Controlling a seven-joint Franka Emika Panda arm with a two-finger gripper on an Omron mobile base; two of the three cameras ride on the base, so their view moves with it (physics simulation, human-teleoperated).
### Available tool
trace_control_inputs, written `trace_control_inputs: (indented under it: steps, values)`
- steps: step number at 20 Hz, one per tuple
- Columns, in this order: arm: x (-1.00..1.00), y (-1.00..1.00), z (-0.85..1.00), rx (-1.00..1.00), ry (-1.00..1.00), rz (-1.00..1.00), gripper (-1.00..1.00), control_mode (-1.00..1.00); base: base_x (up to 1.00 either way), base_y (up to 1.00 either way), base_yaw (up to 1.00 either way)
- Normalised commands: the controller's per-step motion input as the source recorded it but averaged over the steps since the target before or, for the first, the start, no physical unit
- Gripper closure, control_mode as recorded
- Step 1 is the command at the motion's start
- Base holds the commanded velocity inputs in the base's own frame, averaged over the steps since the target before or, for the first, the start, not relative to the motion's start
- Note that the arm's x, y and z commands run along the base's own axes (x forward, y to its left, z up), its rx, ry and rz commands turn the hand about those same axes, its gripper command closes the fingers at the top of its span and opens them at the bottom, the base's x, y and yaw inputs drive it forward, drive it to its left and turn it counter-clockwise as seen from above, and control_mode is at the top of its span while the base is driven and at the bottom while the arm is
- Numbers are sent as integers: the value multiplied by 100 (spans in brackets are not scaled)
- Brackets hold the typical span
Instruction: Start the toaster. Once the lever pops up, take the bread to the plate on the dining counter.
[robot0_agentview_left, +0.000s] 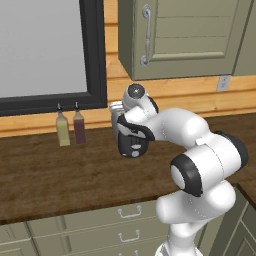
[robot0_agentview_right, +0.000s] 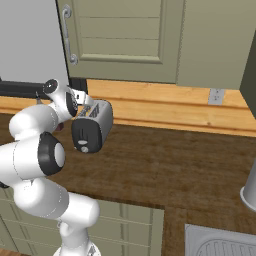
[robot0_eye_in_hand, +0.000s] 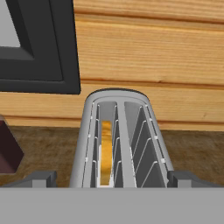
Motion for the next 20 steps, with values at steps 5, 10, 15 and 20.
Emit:
trace_control_inputs:
  steps: [5,10,15,20]
  values:
    - [0,0,0,0,0,0,-100,-100,0,0,0]
    - [0,0,0,0,0,0,-100,-100,0,0,0]
    - [0,0,0,0,0,0,-100,-100,0,0,0]
    - [0,0,0,0,0,0,-100,-100,0,0,0]
